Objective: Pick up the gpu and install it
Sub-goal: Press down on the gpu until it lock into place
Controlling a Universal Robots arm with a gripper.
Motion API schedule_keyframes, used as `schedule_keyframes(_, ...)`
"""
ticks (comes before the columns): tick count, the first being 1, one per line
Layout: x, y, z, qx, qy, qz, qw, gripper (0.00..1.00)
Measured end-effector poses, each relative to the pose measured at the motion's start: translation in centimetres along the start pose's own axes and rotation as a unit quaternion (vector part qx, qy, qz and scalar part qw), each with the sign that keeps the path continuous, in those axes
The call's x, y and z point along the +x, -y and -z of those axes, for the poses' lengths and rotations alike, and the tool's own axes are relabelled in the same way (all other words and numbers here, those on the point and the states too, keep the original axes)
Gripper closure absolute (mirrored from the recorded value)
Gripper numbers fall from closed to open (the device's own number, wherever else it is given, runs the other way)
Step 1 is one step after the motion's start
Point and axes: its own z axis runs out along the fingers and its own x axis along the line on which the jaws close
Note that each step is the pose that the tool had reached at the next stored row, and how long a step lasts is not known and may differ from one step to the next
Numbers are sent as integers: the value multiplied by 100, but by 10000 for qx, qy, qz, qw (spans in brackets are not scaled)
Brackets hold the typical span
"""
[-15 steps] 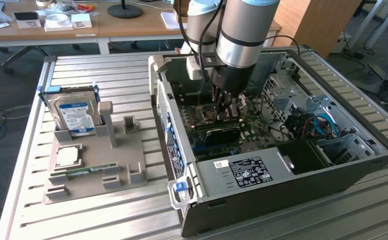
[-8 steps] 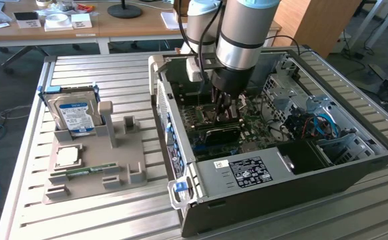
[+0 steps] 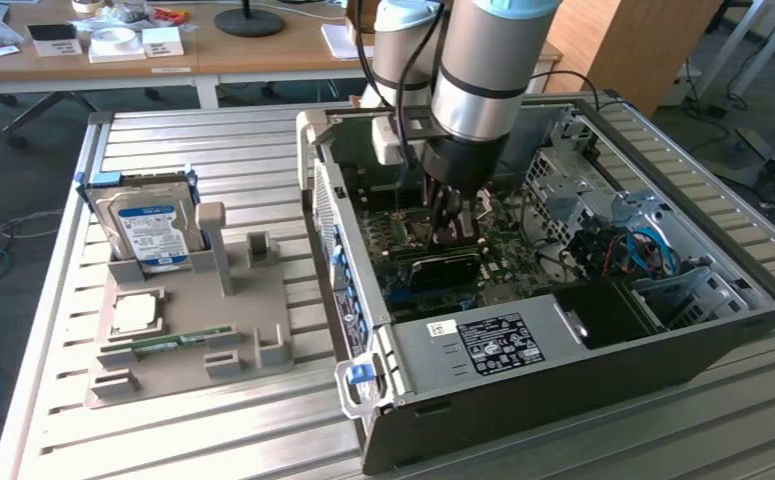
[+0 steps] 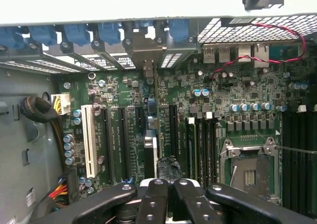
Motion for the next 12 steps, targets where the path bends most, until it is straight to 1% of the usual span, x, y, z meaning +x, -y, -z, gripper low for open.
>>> schedule_keyframes(8, 11, 6, 0, 0, 0, 0, 10000, 89)
schedule_keyframes(12, 11, 6, -16, 0, 0, 0, 10000, 89)
